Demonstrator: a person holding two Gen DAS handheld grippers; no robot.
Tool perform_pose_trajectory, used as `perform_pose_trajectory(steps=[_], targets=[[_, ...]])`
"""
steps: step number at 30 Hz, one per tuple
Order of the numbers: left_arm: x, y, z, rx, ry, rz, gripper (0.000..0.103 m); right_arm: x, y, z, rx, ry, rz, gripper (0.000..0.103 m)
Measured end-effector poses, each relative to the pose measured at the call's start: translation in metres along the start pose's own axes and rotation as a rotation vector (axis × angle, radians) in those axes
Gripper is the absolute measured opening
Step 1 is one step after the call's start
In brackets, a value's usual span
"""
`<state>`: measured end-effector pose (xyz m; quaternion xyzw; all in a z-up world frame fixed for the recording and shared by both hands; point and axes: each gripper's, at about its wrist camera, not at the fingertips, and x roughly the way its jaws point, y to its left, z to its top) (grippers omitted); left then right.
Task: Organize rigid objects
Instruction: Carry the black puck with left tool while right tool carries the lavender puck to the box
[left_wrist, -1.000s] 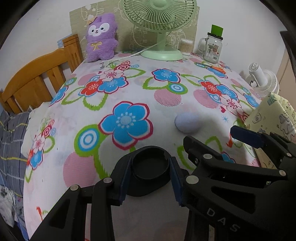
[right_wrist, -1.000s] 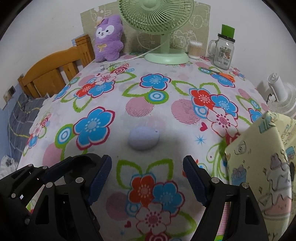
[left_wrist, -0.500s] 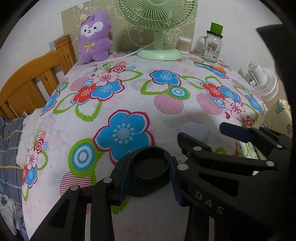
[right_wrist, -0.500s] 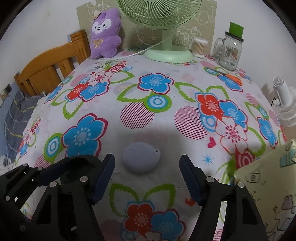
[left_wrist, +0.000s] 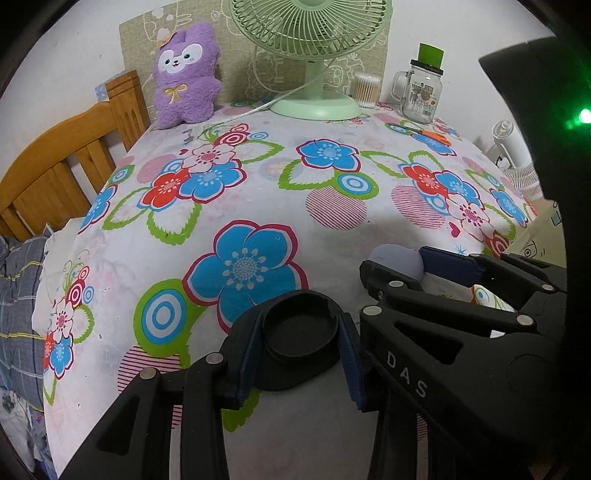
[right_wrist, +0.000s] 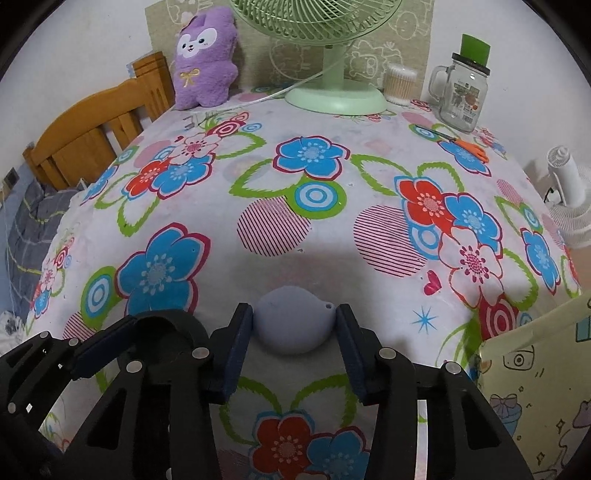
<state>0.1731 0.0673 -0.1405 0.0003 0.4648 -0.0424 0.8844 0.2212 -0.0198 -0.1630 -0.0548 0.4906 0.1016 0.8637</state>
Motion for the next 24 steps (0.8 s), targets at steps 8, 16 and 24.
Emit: perform_pose_trajectory(steps=[8, 16, 24], targets=[[-0.008, -0.006, -0.003, 0.002, -0.009, -0.002, 0.041, -0.014, -0.003, -0.004, -0.005, -0.012, -0.004, 0.049], [-0.019, -0.012, -0.009, 0.004, -0.022, 0.008, 0.041, -0.03, -0.003, -0.013, -0.006, -0.037, -0.002, 0.049], [-0.034, -0.017, -0.016, -0.002, -0.036, 0.016, 0.041, -0.047, -0.001, -0.022, -0.012, -0.057, 0.006, 0.049]])
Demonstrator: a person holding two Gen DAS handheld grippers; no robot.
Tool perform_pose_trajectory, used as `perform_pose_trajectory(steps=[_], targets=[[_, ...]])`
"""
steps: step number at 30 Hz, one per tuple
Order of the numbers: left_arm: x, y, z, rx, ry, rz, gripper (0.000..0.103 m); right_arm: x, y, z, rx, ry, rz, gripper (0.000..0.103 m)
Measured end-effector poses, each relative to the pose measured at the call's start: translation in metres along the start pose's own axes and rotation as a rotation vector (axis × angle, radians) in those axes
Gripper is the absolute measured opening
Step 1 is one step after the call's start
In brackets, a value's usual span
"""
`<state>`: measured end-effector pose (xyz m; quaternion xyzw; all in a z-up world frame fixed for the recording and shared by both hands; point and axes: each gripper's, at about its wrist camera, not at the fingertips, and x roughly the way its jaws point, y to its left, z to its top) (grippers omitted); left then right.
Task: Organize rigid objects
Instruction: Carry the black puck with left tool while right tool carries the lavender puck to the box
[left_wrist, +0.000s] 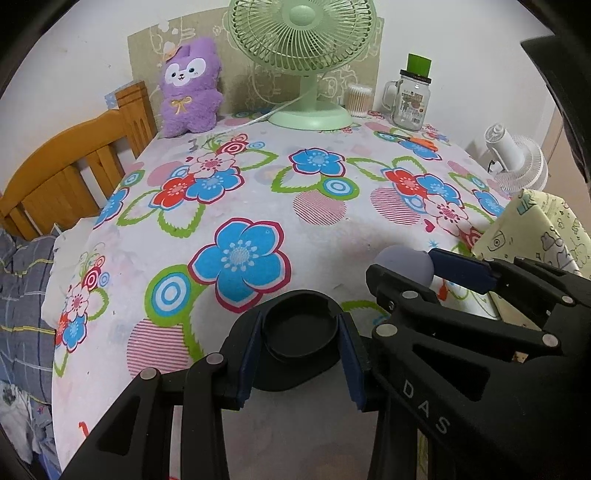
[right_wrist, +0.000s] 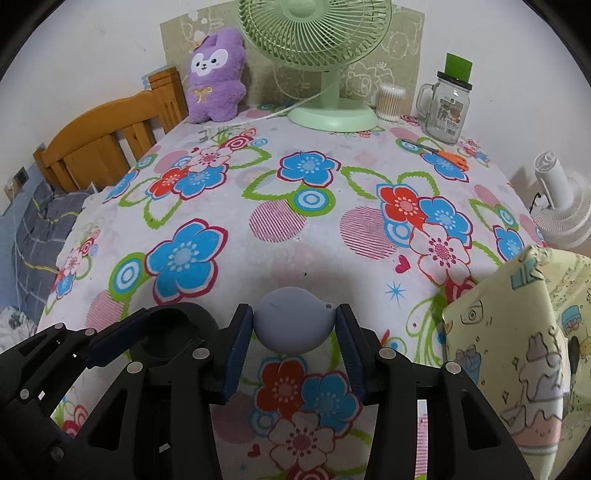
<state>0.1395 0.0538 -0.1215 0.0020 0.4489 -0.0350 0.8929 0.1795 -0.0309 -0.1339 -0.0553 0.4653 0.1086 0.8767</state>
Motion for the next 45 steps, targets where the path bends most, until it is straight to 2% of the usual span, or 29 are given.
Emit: perform_pose_trajectory(steps=[27, 45], targets=[[-0.052, -0.032, -0.03, 0.024, -0.049, 0.034, 0.041, -0.064, -0.005, -0.037, -0.019, -0.067, -0.018, 0.049], [-0.091, -0.061, -0.03, 0.065, -0.088, 0.027, 0.041, -0.113, -0.025, -0.049, 0.004, -0.112, -0.031, 0.049]])
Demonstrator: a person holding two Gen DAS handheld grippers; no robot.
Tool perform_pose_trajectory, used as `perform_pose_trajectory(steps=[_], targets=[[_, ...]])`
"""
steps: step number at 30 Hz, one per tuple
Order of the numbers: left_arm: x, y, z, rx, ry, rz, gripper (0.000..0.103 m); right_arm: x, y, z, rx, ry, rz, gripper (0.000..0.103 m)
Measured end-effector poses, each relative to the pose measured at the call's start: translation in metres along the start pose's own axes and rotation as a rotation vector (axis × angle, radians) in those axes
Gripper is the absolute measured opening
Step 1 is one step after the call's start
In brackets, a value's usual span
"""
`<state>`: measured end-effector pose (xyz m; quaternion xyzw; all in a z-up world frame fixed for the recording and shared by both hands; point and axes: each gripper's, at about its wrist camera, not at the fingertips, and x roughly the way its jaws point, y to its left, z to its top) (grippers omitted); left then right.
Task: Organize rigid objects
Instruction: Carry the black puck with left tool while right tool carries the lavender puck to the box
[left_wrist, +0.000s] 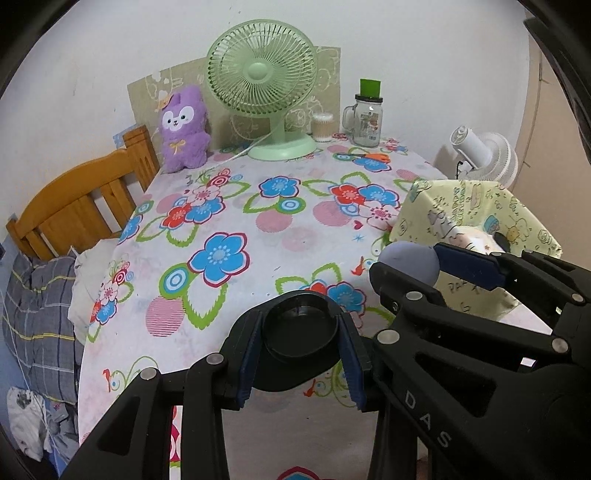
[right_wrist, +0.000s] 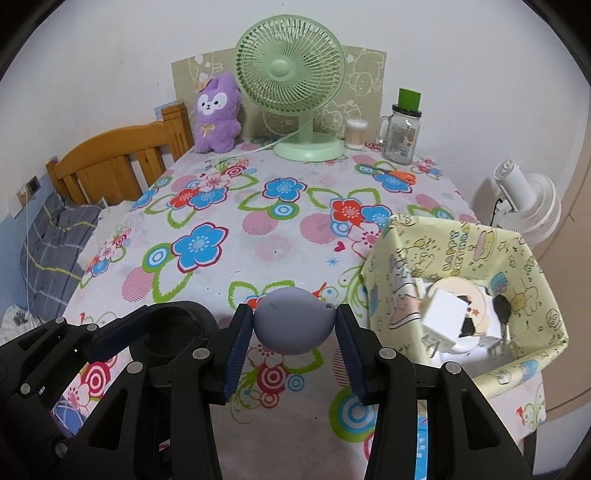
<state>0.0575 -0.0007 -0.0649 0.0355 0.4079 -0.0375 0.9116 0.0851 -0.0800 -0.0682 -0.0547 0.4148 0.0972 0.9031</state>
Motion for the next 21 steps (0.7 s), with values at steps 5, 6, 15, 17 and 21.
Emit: perform_pose_trajectory(steps=[5, 6, 15, 17, 21], targets=[[-0.011, -0.007, 0.006, 0.011, -0.019, 0.012, 0.041, -0.013, -0.006, 0.004, -0.012, -0.021, -0.004, 0.049], [-0.013, -0.009, 0.007, 0.013, -0.023, 0.013, 0.041, -0.015, -0.007, 0.005, -0.013, -0.025, -0.004, 0.049], [-0.024, -0.024, 0.019, 0.041, -0.05, 0.019, 0.041, -0.033, -0.023, 0.012, -0.011, -0.058, -0.009, 0.049], [-0.026, -0.029, 0.021, 0.047, -0.054, 0.018, 0.041, -0.036, -0.028, 0.013, -0.007, -0.062, -0.011, 0.049], [-0.028, -0.038, 0.026, 0.055, -0.063, 0.008, 0.041, -0.041, -0.036, 0.015, -0.004, -0.07, -0.021, 0.049]])
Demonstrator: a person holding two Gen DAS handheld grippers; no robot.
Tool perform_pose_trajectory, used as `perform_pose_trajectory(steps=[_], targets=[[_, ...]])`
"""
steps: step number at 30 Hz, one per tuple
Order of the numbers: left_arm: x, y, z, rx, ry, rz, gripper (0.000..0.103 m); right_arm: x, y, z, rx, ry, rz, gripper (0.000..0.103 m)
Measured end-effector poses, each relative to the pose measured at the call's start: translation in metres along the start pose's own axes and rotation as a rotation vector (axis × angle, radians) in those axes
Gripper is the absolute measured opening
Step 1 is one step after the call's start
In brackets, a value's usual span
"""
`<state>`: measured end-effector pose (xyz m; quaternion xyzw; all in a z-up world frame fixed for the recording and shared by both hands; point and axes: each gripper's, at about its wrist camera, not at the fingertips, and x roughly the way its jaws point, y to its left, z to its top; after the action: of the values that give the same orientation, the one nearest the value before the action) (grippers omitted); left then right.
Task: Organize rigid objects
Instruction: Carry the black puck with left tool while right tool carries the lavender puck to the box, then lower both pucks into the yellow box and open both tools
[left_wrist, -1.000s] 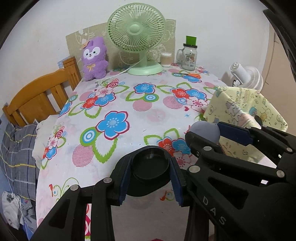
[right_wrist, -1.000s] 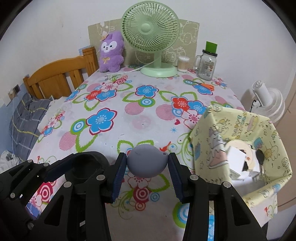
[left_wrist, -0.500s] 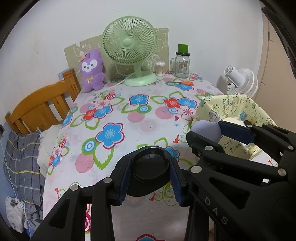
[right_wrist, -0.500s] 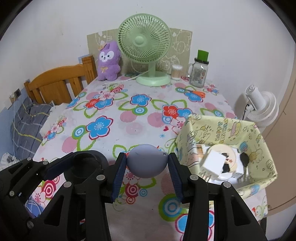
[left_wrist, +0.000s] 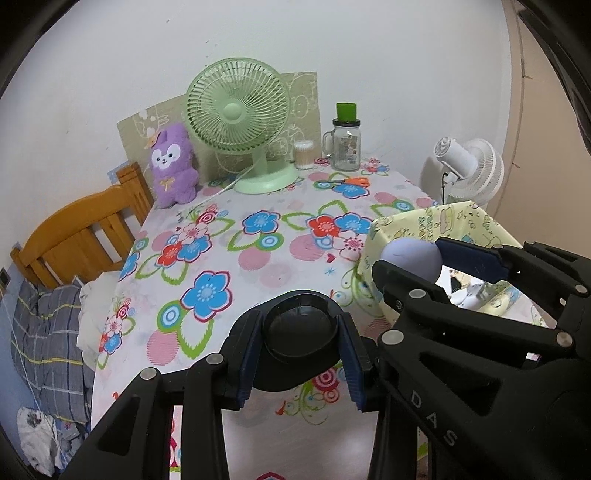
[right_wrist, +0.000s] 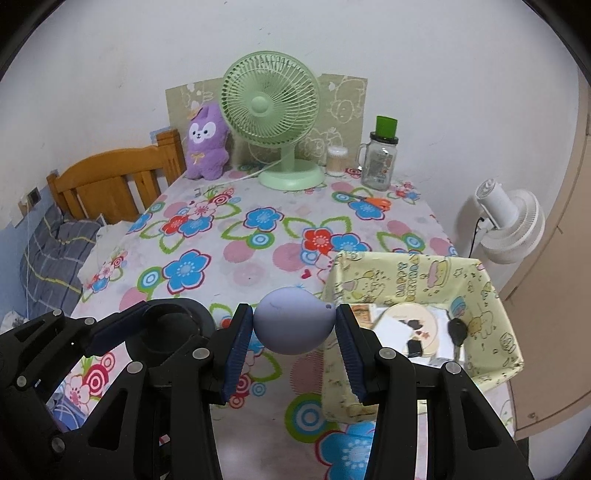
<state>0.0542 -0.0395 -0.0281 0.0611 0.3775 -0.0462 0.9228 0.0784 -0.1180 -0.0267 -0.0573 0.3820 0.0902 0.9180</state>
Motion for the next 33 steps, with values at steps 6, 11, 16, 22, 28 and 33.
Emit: perform_pose_trajectory(steps=[6, 11, 16, 22, 28, 33], targets=[[-0.001, -0.015, 0.011, 0.016, -0.012, -0.014, 0.041, -0.006, -0.016, 0.004, 0.007, -0.014, -0.016, 0.049], [0.003, -0.03, 0.02, 0.039, -0.015, -0.031, 0.041, -0.007, -0.033, 0.007, 0.023, -0.018, -0.033, 0.049], [0.011, -0.048, 0.028, 0.062, -0.01, -0.052, 0.041, -0.004, -0.053, 0.007, 0.047, -0.012, -0.052, 0.049], [0.023, -0.068, 0.037, 0.089, 0.001, -0.085, 0.041, 0.003, -0.077, 0.008, 0.075, 0.002, -0.081, 0.049], [0.035, -0.087, 0.044, 0.116, 0.015, -0.111, 0.041, 0.011, -0.099, 0.006, 0.104, 0.019, -0.106, 0.049], [0.047, -0.099, 0.049, 0.137, 0.028, -0.126, 0.041, 0.018, -0.116, 0.005, 0.127, 0.034, -0.118, 0.049]])
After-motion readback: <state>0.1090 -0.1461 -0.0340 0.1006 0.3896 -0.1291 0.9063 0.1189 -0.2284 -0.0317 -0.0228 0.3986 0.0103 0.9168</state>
